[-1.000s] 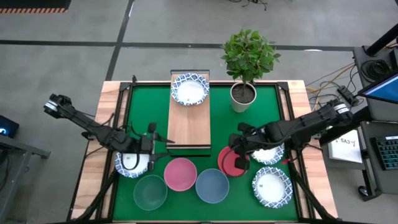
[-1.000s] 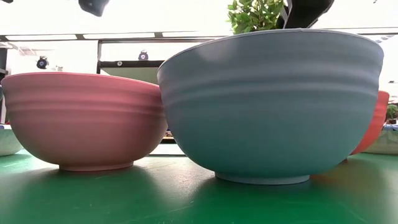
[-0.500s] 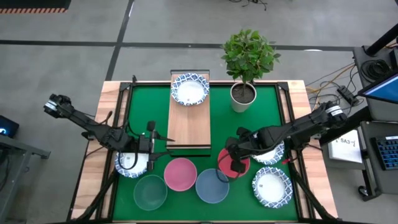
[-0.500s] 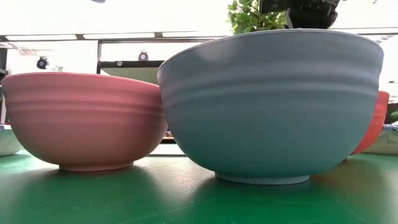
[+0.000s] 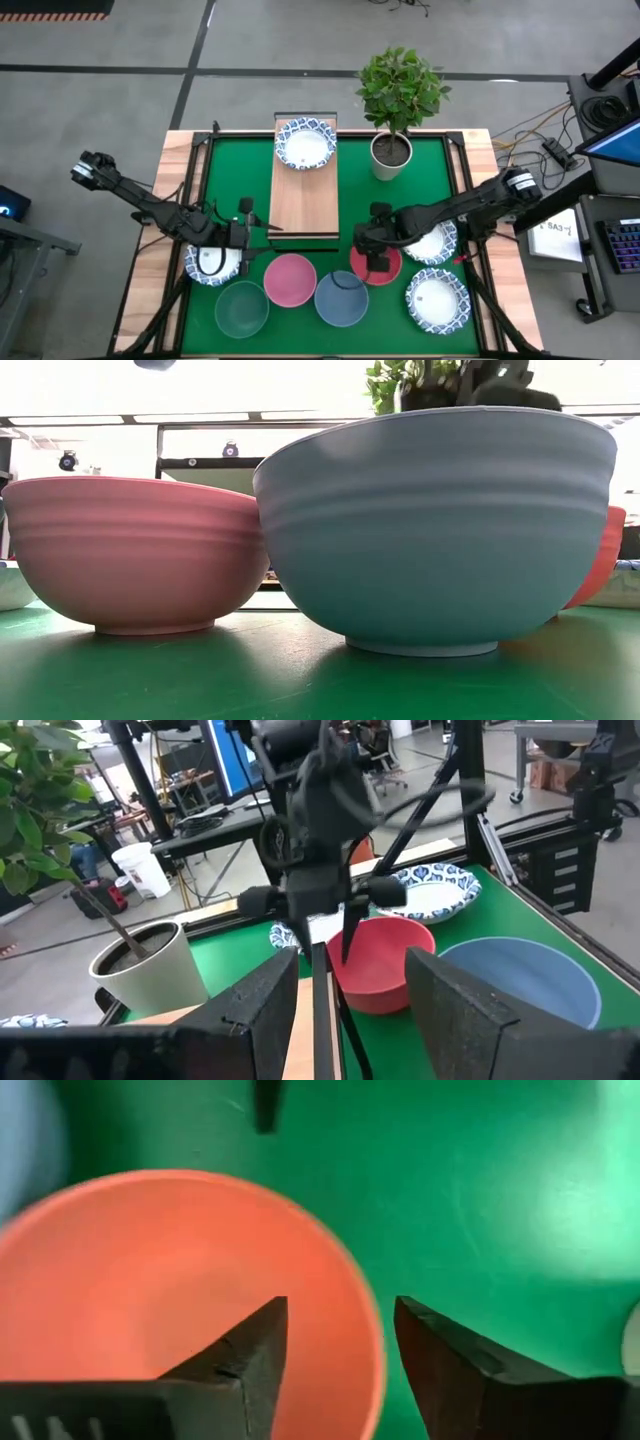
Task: Place and stack bowls onto a shelf
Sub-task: Put the orange bowl on the shelf
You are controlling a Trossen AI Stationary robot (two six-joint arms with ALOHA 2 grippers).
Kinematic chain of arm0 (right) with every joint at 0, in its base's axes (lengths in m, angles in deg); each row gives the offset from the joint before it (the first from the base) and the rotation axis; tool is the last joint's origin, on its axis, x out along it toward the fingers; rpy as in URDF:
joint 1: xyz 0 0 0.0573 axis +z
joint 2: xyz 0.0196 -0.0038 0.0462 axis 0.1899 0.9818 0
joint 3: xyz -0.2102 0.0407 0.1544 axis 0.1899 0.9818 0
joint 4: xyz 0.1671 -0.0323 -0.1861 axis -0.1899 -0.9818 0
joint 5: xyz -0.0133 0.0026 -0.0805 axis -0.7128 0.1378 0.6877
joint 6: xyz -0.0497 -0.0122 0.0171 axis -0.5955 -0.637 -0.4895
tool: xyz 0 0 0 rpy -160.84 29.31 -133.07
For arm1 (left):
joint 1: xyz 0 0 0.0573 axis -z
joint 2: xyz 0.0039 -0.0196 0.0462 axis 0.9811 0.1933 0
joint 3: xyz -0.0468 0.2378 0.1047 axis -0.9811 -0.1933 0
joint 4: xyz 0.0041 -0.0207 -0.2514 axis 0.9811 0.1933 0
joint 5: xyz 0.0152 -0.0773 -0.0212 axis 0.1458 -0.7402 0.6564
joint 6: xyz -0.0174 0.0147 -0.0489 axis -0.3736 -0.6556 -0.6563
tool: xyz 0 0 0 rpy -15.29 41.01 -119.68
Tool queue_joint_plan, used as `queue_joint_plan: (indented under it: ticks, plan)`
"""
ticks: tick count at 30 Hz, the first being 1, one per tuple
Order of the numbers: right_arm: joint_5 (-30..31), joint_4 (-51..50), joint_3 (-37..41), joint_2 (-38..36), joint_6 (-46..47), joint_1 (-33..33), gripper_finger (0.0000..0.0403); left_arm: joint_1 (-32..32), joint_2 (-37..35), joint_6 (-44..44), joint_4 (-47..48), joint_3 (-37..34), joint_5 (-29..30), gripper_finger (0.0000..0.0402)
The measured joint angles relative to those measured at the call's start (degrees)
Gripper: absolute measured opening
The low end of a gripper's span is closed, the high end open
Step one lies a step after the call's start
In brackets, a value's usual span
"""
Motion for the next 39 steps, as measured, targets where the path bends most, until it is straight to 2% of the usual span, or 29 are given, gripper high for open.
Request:
queue_joint_plan:
  ticks: [6,11,16,21,23,29,39]
  plan:
    - [-2.8,0.1,0.0,2.4,-2.8,-3.3,0.0188,0.0,0.0,0.5,0.4,0.0,0.0,0.0168]
    - [-3.7,0.4,0.3,3.2,-4.3,-4.0,0.0172,0.0,0.0,0.7,0.4,0.0,0.0,0.0168]
    - [-3.7,0.8,0.7,3.6,-4.6,-3.9,0.0122,0.0,0.0,1.3,0.4,0.0,0.0,0.0168]
    - [-3.7,0.5,0.7,3.8,-4.1,-3.9,0.0039,0.0,0.0,1.4,0.3,0.0,0.1,0.0168]
    - [-3.9,0.0,0.6,3.5,-3.9,-3.9,0.0019,0.0,0.0,1.5,0.3,0.0,0.1,0.0168]
    - [-3.8,-1.6,-0.4,0.7,-1.8,-3.9,0.0010,0.0,0.0,1.5,0.2,0.1,0.1,0.0168]
    - [-3.7,-13.5,-6.5,-8.0,7.2,-3.9,0.0009,0.0,0.0,1.5,0.3,0.8,0.1,0.0168]
